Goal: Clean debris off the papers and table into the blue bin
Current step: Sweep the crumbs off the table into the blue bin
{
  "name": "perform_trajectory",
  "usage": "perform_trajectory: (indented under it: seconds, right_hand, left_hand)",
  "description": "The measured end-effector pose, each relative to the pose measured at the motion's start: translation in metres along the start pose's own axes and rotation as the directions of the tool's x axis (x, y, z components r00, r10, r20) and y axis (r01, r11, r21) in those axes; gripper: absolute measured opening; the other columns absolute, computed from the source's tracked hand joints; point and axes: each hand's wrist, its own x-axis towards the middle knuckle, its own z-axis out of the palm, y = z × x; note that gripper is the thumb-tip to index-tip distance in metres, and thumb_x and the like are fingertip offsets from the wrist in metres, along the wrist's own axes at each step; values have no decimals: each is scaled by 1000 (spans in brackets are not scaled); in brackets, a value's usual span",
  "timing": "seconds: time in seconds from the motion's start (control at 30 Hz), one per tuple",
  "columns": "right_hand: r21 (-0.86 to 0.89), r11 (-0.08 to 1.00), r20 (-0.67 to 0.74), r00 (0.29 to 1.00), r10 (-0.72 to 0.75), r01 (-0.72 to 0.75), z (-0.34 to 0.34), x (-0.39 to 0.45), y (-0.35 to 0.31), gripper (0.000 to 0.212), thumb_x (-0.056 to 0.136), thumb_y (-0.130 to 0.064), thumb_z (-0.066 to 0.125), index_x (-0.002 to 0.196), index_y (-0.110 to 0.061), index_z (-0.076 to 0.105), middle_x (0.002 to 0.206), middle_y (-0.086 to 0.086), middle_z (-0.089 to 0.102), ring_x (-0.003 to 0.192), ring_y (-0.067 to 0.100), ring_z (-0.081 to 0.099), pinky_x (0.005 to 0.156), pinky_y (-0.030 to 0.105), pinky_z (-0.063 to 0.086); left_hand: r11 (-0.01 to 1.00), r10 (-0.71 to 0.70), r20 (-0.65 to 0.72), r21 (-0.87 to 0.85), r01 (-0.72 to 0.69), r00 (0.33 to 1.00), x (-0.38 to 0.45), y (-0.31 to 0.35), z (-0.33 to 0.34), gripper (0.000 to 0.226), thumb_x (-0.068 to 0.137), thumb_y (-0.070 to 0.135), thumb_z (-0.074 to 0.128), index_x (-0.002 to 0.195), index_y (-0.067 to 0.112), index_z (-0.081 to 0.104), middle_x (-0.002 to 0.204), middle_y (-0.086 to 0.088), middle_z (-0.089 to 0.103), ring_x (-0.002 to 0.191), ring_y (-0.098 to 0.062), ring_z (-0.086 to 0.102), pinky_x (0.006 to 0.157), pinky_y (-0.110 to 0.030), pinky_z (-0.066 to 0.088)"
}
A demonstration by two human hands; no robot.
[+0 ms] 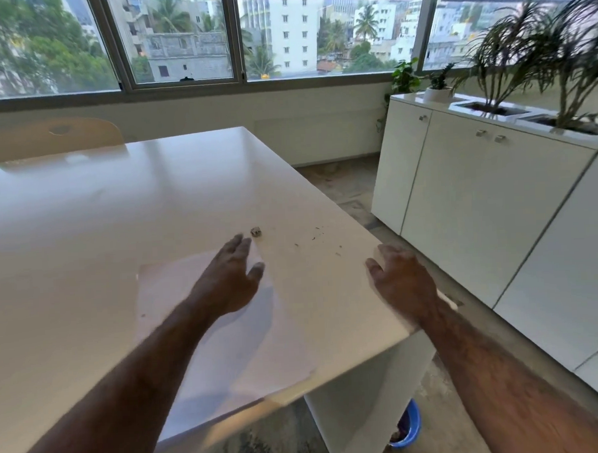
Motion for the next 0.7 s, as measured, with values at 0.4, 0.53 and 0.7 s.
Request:
perform_trajectory:
  seconds: [0.4, 0.53, 0.7]
  right_hand:
    - [-29, 992, 231, 966, -112, 122, -4, 17, 23, 58, 97, -42, 27, 149, -15, 26, 157, 7, 27, 140, 25, 33, 111, 44, 33]
    - [-2, 991, 195, 972, -133, 136, -3, 26, 26, 56, 97, -39, 30, 147, -14, 31, 154, 7, 34, 135, 26, 40, 105, 39, 36]
    - [18, 990, 180, 974, -141, 140, -2, 31, 25, 56, 95, -38, 30, 146, -14, 33, 152, 8, 36, 132, 27, 44, 103, 39, 39]
  left_hand:
    - [963, -242, 126, 153, 223, 962, 121, 74, 74, 88, 95, 65, 18, 152, -1, 7, 162, -19, 3, 150, -30, 2, 120, -43, 5]
    - [921, -340, 97, 237, 310, 936, 143, 67, 78, 99, 87, 75, 7, 153, 1, 5, 162, -18, 1, 150, -30, 1, 120, -46, 3]
    - [963, -176, 163, 235, 136, 971, 130, 75, 85, 97, 84, 77, -2, 154, 10, 1, 163, -8, -3, 150, -21, -2, 119, -34, 1]
